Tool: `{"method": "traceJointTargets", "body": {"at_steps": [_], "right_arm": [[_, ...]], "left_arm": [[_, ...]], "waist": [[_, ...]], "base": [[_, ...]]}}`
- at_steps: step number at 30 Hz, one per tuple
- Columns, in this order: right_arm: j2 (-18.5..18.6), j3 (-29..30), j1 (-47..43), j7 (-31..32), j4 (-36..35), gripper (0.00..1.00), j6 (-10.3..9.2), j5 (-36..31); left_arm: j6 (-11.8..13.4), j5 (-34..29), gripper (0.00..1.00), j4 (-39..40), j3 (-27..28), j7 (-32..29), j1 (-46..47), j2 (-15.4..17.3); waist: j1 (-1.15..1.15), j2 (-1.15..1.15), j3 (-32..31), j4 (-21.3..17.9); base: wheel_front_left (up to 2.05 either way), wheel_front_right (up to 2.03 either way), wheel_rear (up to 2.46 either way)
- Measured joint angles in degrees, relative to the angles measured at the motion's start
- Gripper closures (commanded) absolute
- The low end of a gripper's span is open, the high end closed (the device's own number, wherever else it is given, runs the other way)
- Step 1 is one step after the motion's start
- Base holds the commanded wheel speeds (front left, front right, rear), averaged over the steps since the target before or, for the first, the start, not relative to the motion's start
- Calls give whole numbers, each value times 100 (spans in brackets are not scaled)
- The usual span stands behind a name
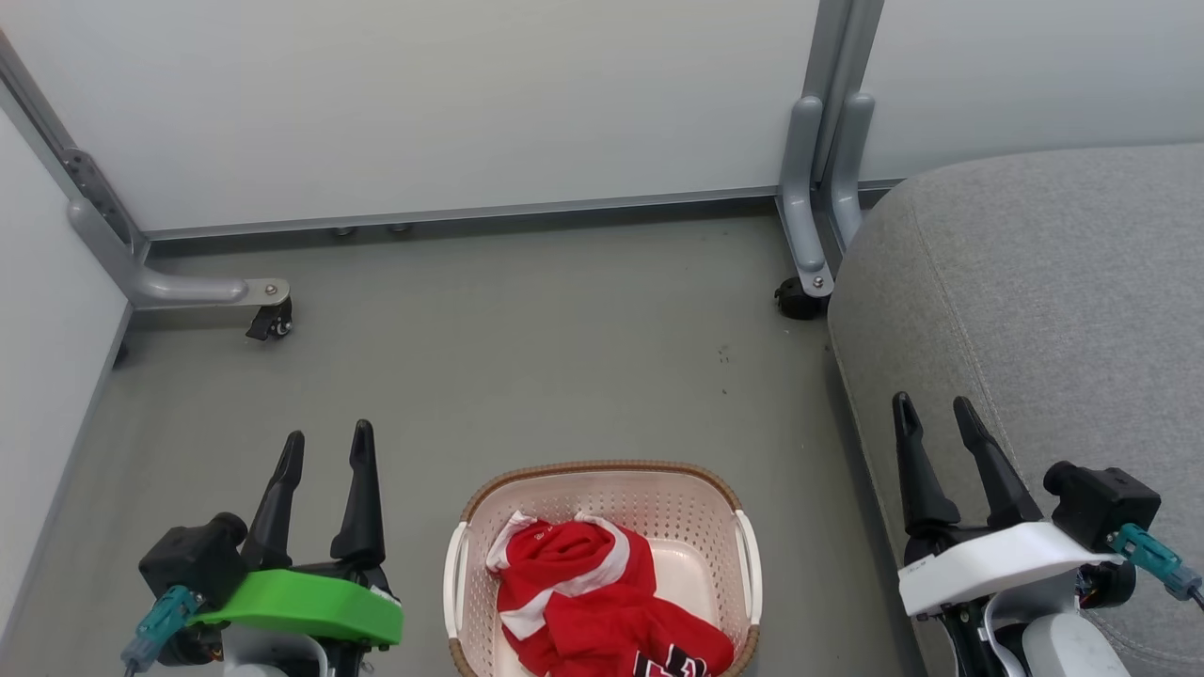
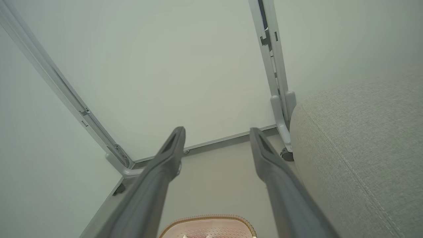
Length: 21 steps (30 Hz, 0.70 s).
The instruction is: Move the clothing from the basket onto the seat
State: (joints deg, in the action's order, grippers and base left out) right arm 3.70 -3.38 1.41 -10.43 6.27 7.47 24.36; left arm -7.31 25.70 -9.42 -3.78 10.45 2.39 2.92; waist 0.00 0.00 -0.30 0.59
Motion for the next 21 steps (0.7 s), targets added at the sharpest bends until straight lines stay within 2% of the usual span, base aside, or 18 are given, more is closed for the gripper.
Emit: {"method": "traceJointTargets", "body": {"at_steps": [21], "right_arm": [[-32,-115,-23,-185,145,0,1,-1000]], "left_arm": [[-7,-1017,0,-361,-67,252,-14,-8]], "waist": [[0,0,-4,2]], "base": [[0,0,0]]}}
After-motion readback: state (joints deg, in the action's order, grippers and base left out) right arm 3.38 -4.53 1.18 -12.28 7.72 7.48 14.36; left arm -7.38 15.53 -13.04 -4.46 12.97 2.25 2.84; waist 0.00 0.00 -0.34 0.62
